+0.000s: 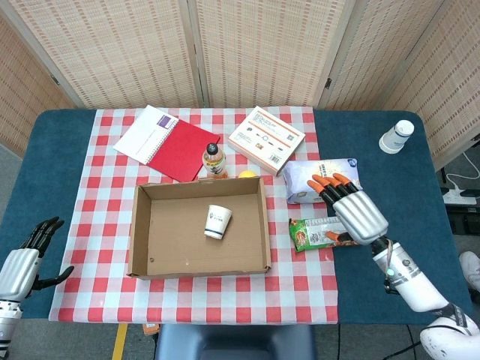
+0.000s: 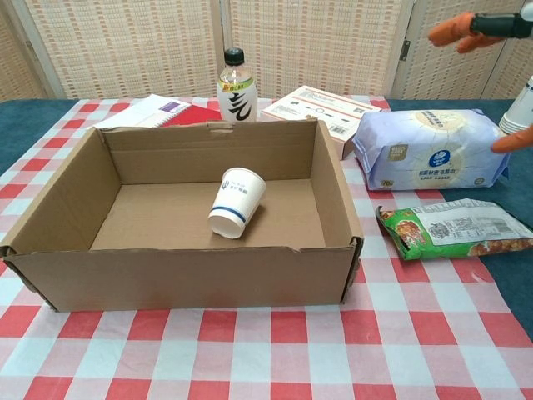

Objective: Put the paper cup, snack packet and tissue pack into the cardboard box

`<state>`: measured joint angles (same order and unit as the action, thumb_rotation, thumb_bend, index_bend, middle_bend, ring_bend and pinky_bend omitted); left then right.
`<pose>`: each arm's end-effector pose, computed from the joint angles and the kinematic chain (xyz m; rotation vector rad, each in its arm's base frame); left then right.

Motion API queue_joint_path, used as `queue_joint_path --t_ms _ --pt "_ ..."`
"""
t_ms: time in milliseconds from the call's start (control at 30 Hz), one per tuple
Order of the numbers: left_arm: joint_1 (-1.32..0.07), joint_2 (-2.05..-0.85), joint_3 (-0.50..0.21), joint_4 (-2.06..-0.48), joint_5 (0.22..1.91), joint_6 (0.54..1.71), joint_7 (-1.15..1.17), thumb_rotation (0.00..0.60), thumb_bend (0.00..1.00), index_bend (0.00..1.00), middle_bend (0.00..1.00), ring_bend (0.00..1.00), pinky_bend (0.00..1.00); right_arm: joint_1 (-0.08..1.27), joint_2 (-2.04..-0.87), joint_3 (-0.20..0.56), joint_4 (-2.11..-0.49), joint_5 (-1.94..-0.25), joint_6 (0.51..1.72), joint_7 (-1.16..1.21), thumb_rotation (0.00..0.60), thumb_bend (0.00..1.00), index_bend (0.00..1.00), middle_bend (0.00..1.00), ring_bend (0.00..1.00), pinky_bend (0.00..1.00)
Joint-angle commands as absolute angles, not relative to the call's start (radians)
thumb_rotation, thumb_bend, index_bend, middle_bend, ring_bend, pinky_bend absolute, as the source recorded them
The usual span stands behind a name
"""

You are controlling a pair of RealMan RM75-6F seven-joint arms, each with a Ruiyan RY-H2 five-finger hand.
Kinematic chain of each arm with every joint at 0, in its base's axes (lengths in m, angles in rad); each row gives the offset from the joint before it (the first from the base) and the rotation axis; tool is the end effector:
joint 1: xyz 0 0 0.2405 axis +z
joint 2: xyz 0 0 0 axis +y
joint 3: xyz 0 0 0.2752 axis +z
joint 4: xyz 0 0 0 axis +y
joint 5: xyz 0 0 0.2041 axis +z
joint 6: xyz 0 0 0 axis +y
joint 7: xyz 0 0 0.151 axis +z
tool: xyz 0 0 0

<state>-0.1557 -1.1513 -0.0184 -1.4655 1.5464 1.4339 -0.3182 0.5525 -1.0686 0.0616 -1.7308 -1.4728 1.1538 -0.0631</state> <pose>-0.3377 0.2085 0.1625 -1.4216 -1.0686 -1.0697 -0.2078 -0.3083 0.1355 1.8502 -0.7895 1.0066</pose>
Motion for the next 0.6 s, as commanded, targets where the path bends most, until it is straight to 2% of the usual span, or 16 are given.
queue_joint_path --t_ms 33,367,600 --pt "-0.154 -1.151 -0.018 -1.466 1.546 1.436 -0.318 0.6 0.23 0.09 0.03 0.0 0.22 0.499 -1.127 0.01 -1.595 -1.527 1.181 0.079 0.6 0.0 0.09 0.05 0.01 0.13" --pt "-0.156 -1.15 -0.019 -1.464 1.542 1.431 -0.321 0.6 0.23 0.09 0.03 0.0 0.22 0.475 -1.252 -0.02 -1.394 -1.536 1.142 0.234 0.6 0.0 0.12 0.08 0.05 0.14" --pt "-0.156 -1.152 -0.018 -1.463 1.544 1.432 -0.321 0.6 0.23 0.09 0.03 0.0 0.22 0.502 -1.27 -0.014 -1.373 -1.498 1.047 0.227 0.6 0.0 0.17 0.1 0.05 0.16"
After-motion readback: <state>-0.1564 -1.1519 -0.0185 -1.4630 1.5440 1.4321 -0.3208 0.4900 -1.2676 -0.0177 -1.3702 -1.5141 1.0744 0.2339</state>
